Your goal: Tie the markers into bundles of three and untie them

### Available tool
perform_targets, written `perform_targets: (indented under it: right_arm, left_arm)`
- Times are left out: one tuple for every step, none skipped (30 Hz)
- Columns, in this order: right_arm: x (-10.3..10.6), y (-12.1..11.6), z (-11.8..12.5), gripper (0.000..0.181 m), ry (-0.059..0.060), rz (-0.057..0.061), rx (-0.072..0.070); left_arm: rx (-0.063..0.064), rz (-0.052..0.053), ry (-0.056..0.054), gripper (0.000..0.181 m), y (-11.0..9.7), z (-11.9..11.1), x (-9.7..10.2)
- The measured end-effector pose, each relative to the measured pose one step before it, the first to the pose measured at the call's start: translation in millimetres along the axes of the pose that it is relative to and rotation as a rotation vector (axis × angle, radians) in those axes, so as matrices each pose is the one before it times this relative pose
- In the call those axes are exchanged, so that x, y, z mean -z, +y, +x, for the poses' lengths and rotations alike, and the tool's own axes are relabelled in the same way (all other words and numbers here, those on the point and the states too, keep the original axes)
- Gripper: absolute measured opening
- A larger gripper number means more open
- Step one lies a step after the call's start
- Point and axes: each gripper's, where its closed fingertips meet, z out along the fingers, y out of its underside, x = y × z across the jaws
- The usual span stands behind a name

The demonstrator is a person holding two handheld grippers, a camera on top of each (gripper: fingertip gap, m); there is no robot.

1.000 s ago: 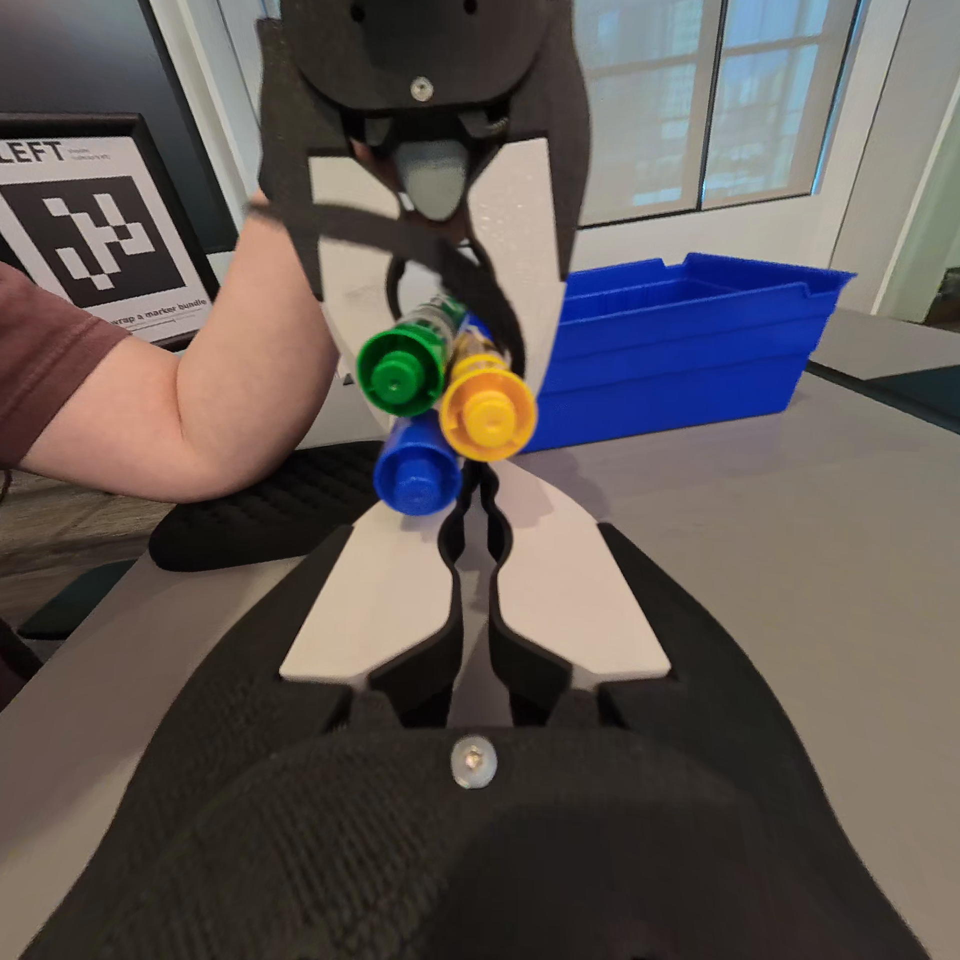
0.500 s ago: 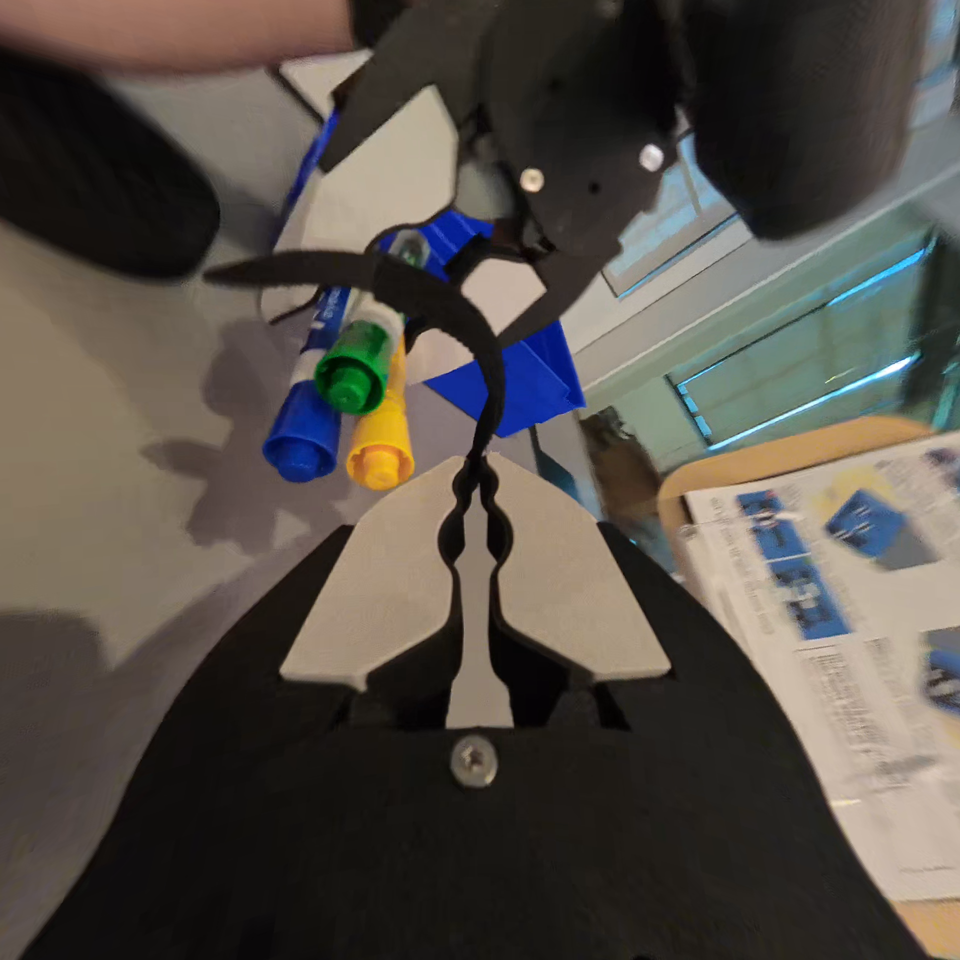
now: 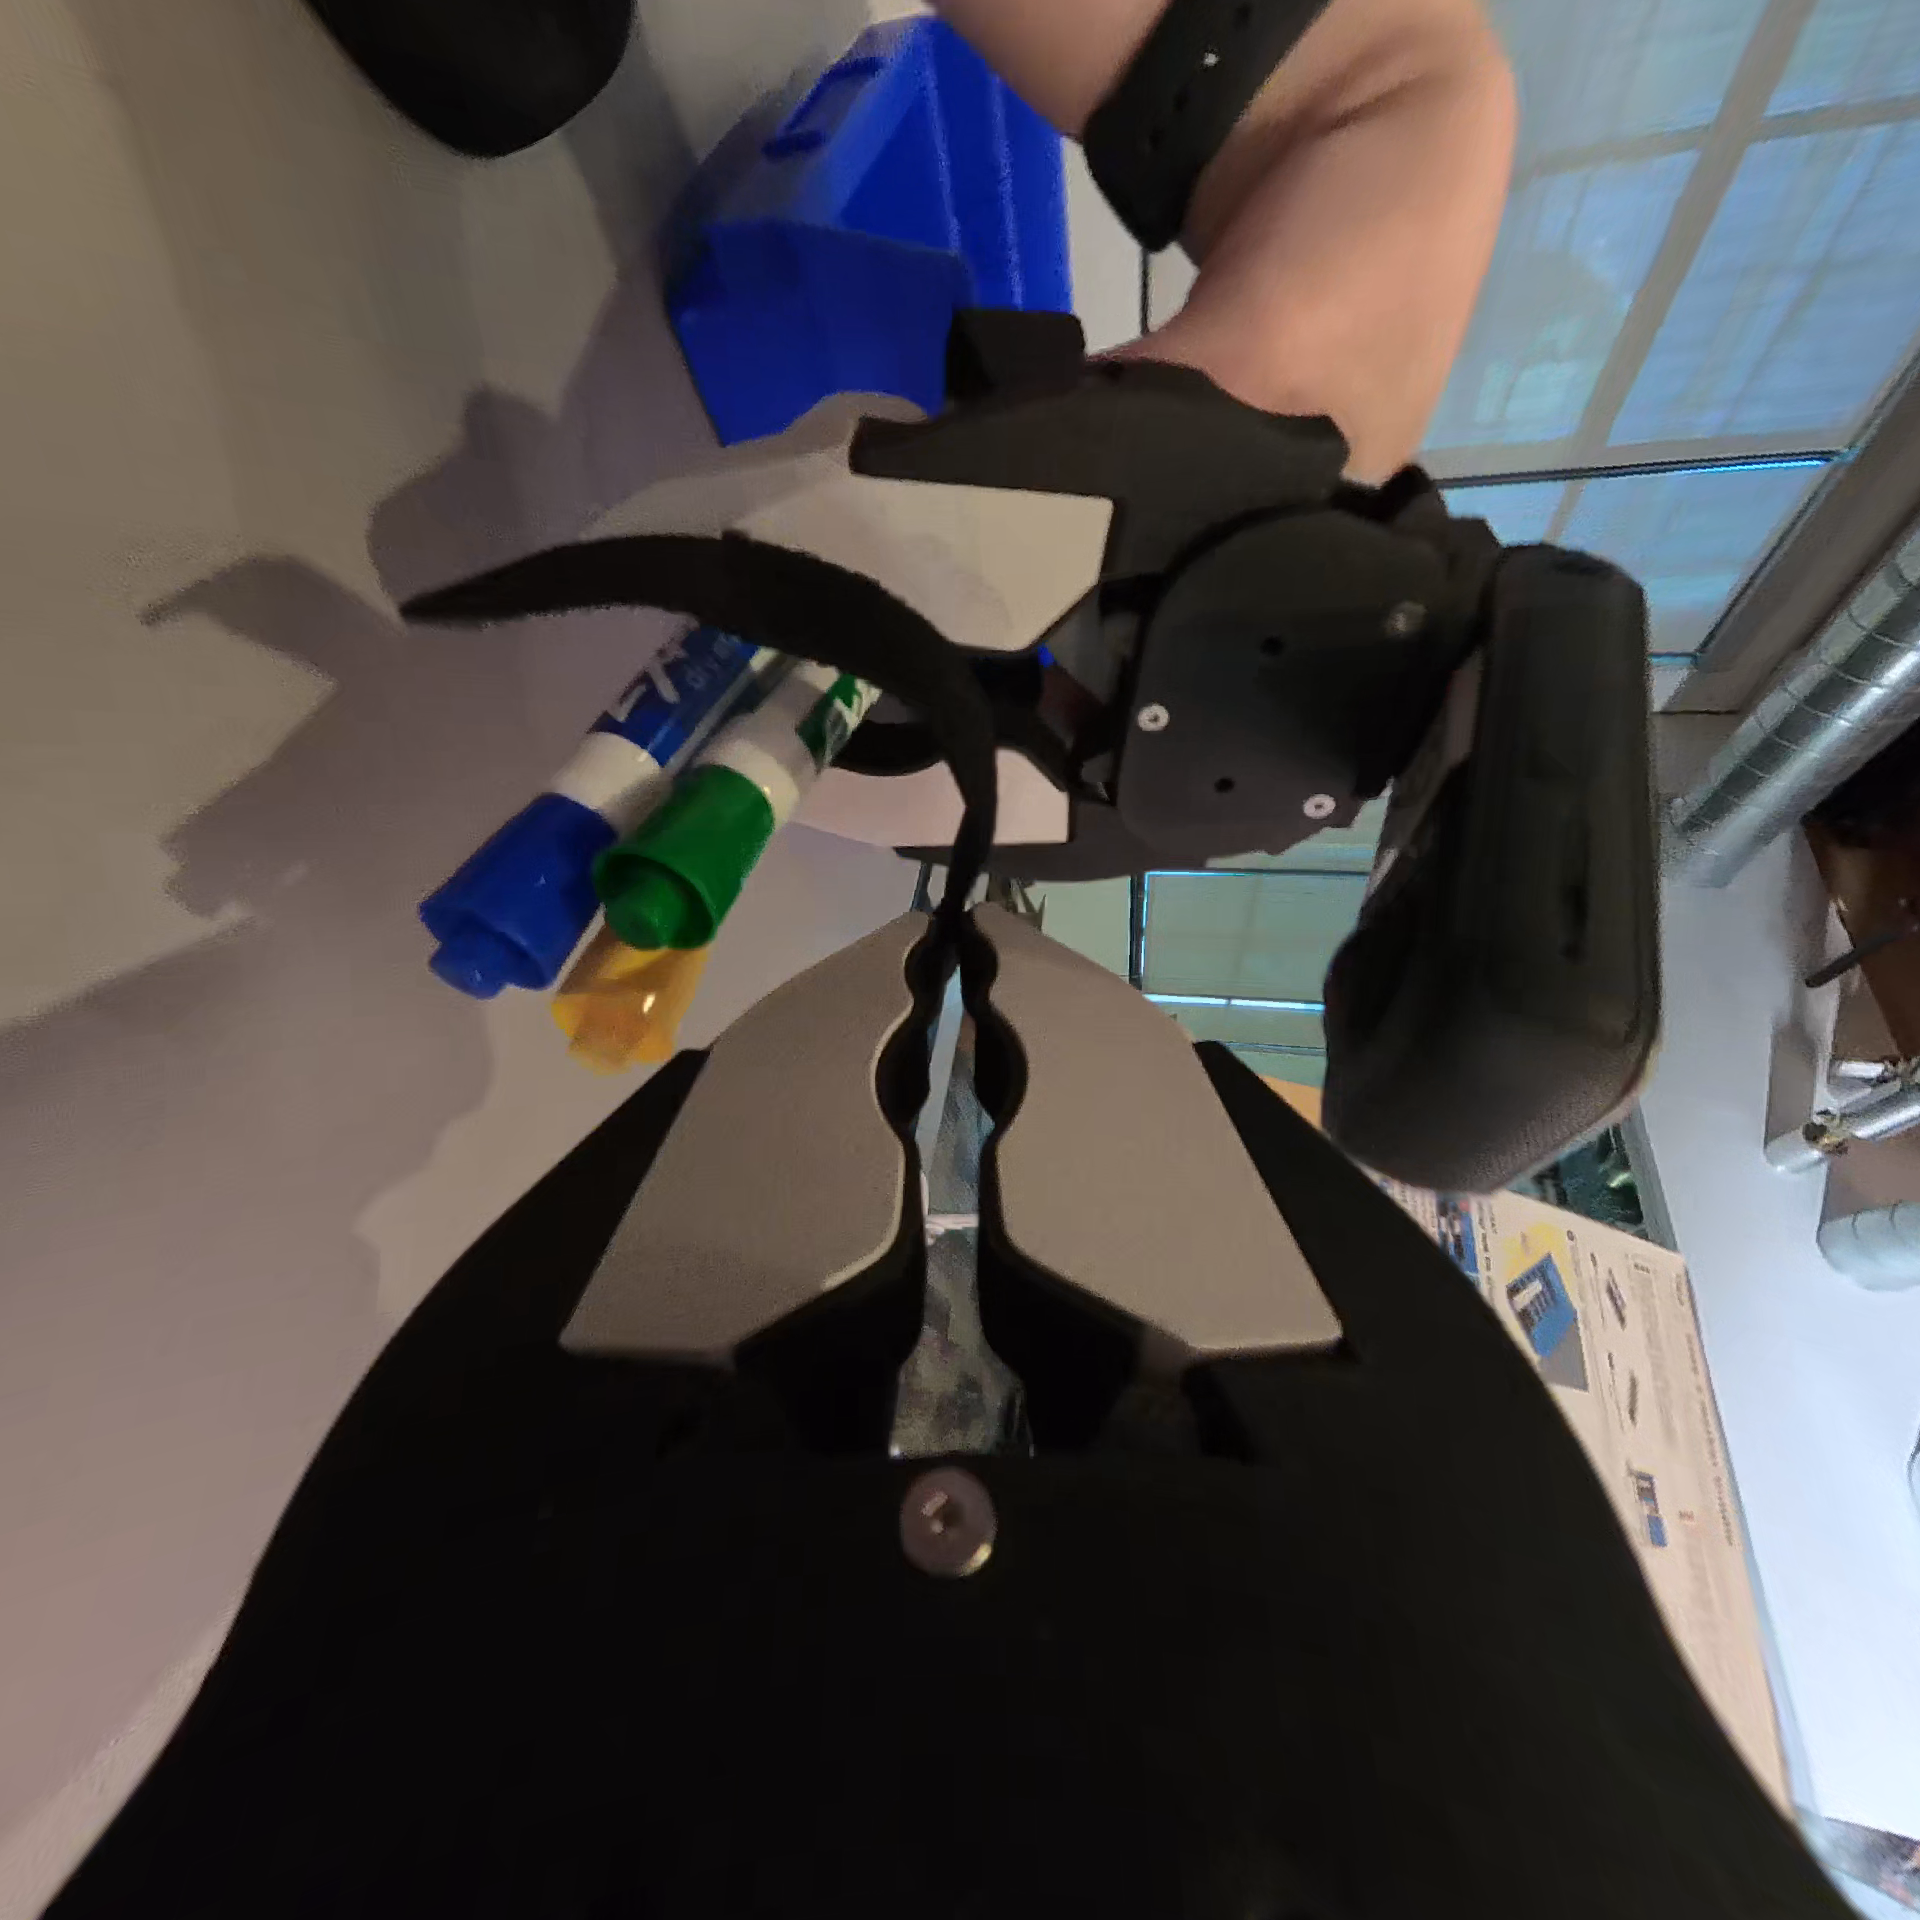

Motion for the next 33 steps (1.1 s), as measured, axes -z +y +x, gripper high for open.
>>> perform_targets:
  right_arm:
    - [-0.61, -0.69, -2.16, 0.003, -0.0161, -0.0113, 0.0231]
    - [0.00, -0.85, -1.36, 0.004, -0.0126, -0.0089, 0.0279]
    - [0.42, -0.39, -0.23, 0.004, -0.0069, -0.0099, 0.0289]
    - [0.64, -0.40, -0.56, 0.003, -0.0097, -0.0076, 0.0245]
    - [0.47, -0.73, -2.21, 0.004, -0.0206, -0.0028, 0.0173]
    - [0.15, -0.69, -3.96, 0.004, -0.0320, -0.0032, 0.0116]
    - [-0.09, 0.10, -4.27, 0.004, -0.0308, -0.0091, 0.0138]
    - [-0.38, -0.33, -3.82, 0.004, -0.0246, -0.0087, 0.0172]
    - [-0.60, -0.20, -3.65, 0.004, -0.0237, -0.0084, 0.0150]
    - [-0.68, 0.53, -2.01, 0.004, -0.0141, -0.0126, 0.0093]
    - [-0.57, -0.02, -0.49, 0.004, -0.0038, -0.0079, 0.0036]
    - [-0.32, -1.61, -1.04, 0.004, -0.0075, 0.0038, -0.0003]
    - [-0.24, -1.00, -1.82, 0.004, -0.0124, 0.0021, -0.0017]
    - [-0.22, 1.21, -1.30, 0.004, -0.0095, -0.0093, -0.0005]
    - [-0.21, 1.46, -1.11, 0.004, -0.0073, -0.0108, 0.0038]
    - [-0.03, 0.44, -0.95, 0.004, -0.0058, -0.0023, 0.0025]
    - [0.12, 0.02, -0.29, 0.004, -0.0031, 0.0011, -0.0046]
    - [0.09, 0.48, -0.46, 0.005, -0.0067, -0.0007, -0.0089]
    - [0.26, 0.68, -1.10, 0.005, -0.0119, -0.0022, -0.0097]
    - [0.33, 0.85, -0.94, 0.005, -0.0103, -0.0012, -0.0089]
    - [0.50, 0.74, -0.59, 0.005, -0.0066, 0.0006, -0.0069]
    - [0.65, 1.13, -0.14, 0.005, -0.0024, -0.0001, -0.0055]
    - [0.63, 1.17, 0.27, 0.005, 0.0007, -0.0005, -0.0041]
    - [0.51, 0.92, 0.41, 0.006, 0.0029, 0.0005, -0.0020]
    - [0.46, 0.32, 0.56, 0.006, 0.0052, 0.0020, 0.0019]
    - [0.54, -0.52, 0.33, 0.007, 0.0048, 0.0064, 0.0018]
    - [0.52, -1.53, 0.24, 0.007, 0.0035, 0.0123, -0.0040]
    - [0.53, -1.82, 0.55, 0.009, 0.0056, 0.0137, -0.0032]
    - [0.26, -1.05, 0.37, 0.011, 0.0050, 0.0094, 0.0012]
    - [-0.19, 0.25, -0.60, 0.011, -0.0020, 0.0009, 0.0010]
    - [-0.38, 1.25, -0.55, 0.012, -0.0007, -0.0049, 0.0001]
    - [-0.48, 1.00, 0.05, 0.014, 0.0050, -0.0029, 0.0001]
    - [-0.38, 0.72, 0.05, 0.015, 0.0036, -0.0005, -0.0016]
  left_arm:
    - [0.0017, 0.0009, -0.0094, 0.038, -1.55, -3.17, -1.38]
    - [-0.0004, 0.0013, -0.0082, 0.038, -2.02, -2.89, -1.63]
    - [-0.0047, 0.0022, 0.0032, 0.038, -2.48, -0.75, -2.10]
    - [-0.0095, -0.0019, 0.0029, 0.038, -2.08, 0.04, -2.20]
    - [-0.0089, -0.0048, -0.0014, 0.038, -1.92, -0.09, -1.87]
    - [-0.0038, -0.0051, 0.0040, 0.038, -1.78, 0.57, -1.98]
    - [-0.0057, -0.0054, 0.0040, 0.038, -1.46, 0.77, -1.75]
    - [-0.0103, 0.0003, 0.0032, 0.038, -1.77, 0.88, -1.35]
    - [-0.0069, 0.0027, 0.0089, 0.038, -2.01, 1.65, -1.08]
    - [-0.0064, 0.0021, 0.0046, 0.038, -1.58, 1.02, -0.78]
    - [-0.0084, 0.0027, 0.0031, 0.038, -1.46, 0.85, -0.52]
    - [-0.0084, 0.0063, 0.0058, 0.038, -1.47, 1.31, -0.32]
    - [-0.0066, 0.0076, 0.0080, 0.038, -1.31, 1.25, -0.08]
    - [-0.0023, 0.0033, 0.0009, 0.038, -0.03, -0.06, -0.17]
    - [-0.0016, 0.0101, 0.0021, 0.038, -0.91, -0.25, 0.35]
    - [0.0008, 0.0117, 0.0069, 0.038, -0.80, 0.37, 0.44]
    - [0.0016, 0.0059, 0.0036, 0.038, -0.02, -0.15, 0.48]
    - [0.0020, 0.0030, -0.0012, 0.038, 0.45, -0.59, 0.48]
    - [0.0019, 0.0053, 0.0049, 0.038, -0.09, 0.29, 0.56]
    - [-0.0021, 0.0106, 0.0134, 0.038, -0.93, 1.85, 0.66]
    - [-0.0066, 0.0146, 0.0127, 0.038, -1.77, 1.92, 0.74]
    - [-0.0055, 0.0119, 0.0119, 0.038, -1.53, 2.00, 0.57]
    - [-0.0026, 0.0056, 0.0108, 0.038, -0.67, 1.82, 0.22]
    - [-0.0025, -0.0013, 0.0019, 0.038, -0.06, 0.75, -0.02]
    - [-0.0036, -0.0044, -0.0059, 0.038, 0.38, -0.50, -0.07]
    - [-0.0045, 0.0002, -0.0034, 0.038, -0.36, -0.11, 0.17]
    - [-0.0041, 0.0058, 0.0047, 0.038, -0.94, 0.77, 0.18]
    - [-0.0017, 0.0011, 0.0019, 0.038, -0.14, 0.24, 0.00]
    - [-0.0004, -0.0024, -0.0038, 0.038, 0.39, -0.60, -0.11]
    - [0.0018, -0.0045, 0.0002, 0.038, 0.80, -0.10, -0.20]
    - [0.0023, -0.0046, 0.0028, 0.038, 0.91, 0.54, -0.33]
    - [-0.0003, -0.0030, -0.0010, 0.039, 0.44, -0.02, -0.23]
    - [0.0002, -0.0005, 0.0004, 0.039, -0.01, 0.18, -0.01]
